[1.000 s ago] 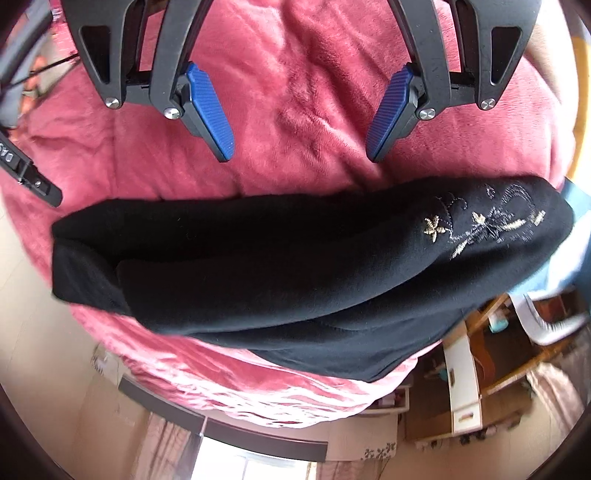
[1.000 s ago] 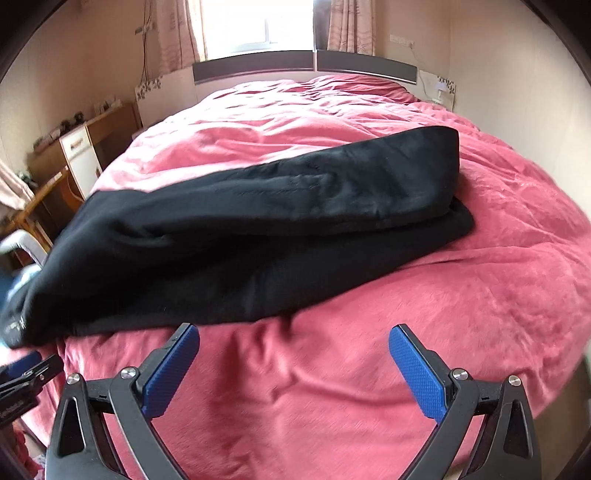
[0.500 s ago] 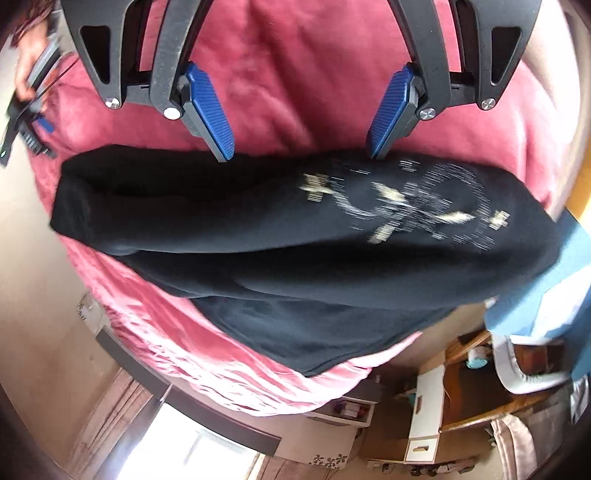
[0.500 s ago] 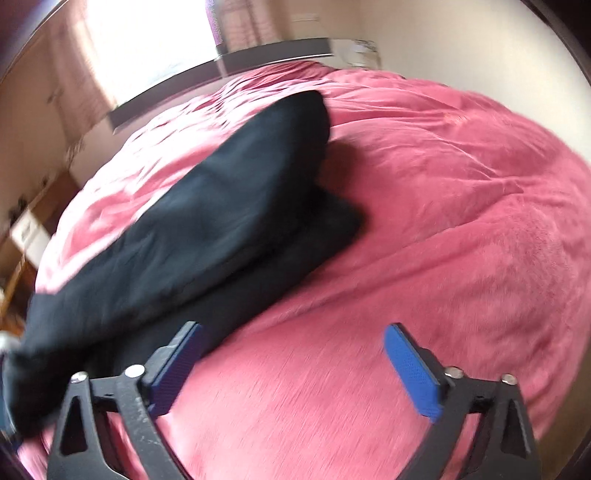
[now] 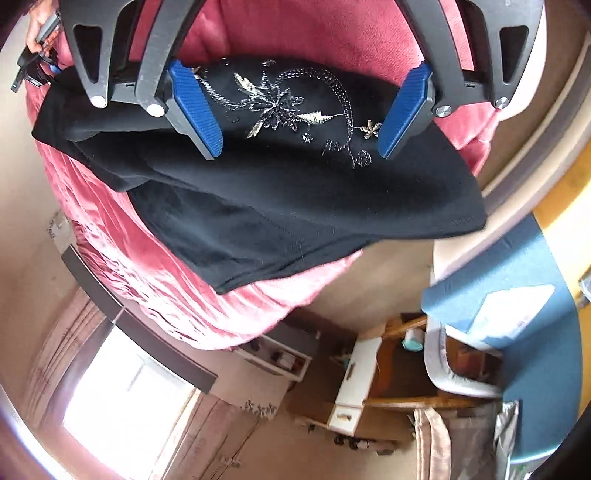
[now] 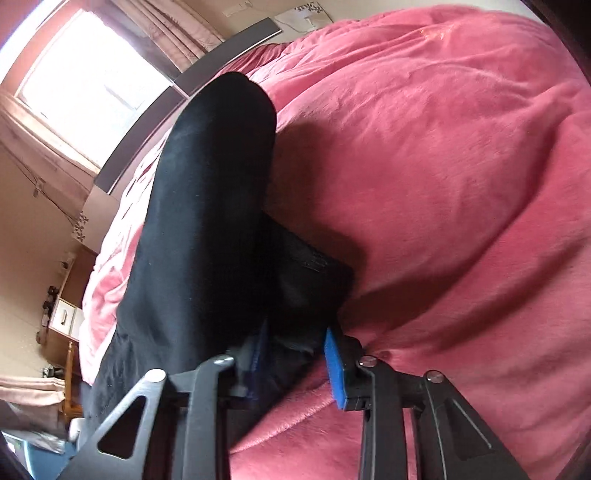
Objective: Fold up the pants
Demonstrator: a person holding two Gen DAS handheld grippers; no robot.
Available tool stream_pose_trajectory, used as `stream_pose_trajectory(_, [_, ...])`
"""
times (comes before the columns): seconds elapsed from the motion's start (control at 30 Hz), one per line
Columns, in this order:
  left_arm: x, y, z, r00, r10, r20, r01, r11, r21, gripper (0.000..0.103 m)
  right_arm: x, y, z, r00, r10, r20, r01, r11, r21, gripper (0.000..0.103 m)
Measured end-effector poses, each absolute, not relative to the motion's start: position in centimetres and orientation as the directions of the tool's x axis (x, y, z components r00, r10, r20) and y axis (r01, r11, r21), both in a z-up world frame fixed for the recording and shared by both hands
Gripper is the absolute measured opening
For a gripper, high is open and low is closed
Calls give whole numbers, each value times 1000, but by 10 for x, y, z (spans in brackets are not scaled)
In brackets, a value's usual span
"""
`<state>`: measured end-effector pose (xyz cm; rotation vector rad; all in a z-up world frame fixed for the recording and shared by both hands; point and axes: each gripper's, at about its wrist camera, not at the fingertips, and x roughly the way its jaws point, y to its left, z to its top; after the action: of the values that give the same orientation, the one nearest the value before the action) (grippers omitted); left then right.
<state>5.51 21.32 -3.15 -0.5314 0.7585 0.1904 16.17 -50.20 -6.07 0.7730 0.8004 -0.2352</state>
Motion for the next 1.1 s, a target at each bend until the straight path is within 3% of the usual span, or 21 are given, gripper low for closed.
stream_pose_trajectory(0.13, [65, 219, -42, 716, -7, -698, -361, 852, -379, 89, 153, -507, -57, 713, 92, -695, 450, 700, 554, 13])
stream_pose_trajectory(0.47, [51, 223, -35, 749, 33, -662, -392, 828, -402, 89, 93, -490, 12, 819, 30, -573, 362, 748, 556, 11])
stream_pose_trajectory(0.7, [46, 233, -27, 762, 75, -644, -406, 830, -383, 89, 45, -512, 39, 843, -165, -512, 462, 709, 532, 9])
stream_pose_trajectory(0.9, [49, 238, -32, 740, 76, -669, -408, 841, -355, 89, 0, -564, 13, 741, -323, -589, 656, 536, 531, 7])
stream_pose_trajectory(0.93, [49, 237, -33, 735, 82, -673, -408, 847, -342, 89, -5, -571, 5, 719, -331, -611, 680, 516, 521, 0])
stream_pose_trajectory(0.97, [50, 237, -34, 730, 85, -678, -405, 853, -329, 89, -10, -578, -4, 693, -338, -637, 705, 501, 501, 0])
stream_pose_trajectory(1.07, [57, 238, -38, 710, 73, -700, -385, 873, -300, 89, -16, -588, -21, 707, -266, -656, 681, 507, 528, 1])
stream_pose_trajectory(1.1, [59, 240, -39, 706, 73, -704, -385, 874, -295, 89, -15, -587, -25, 714, -227, -663, 667, 511, 543, 5])
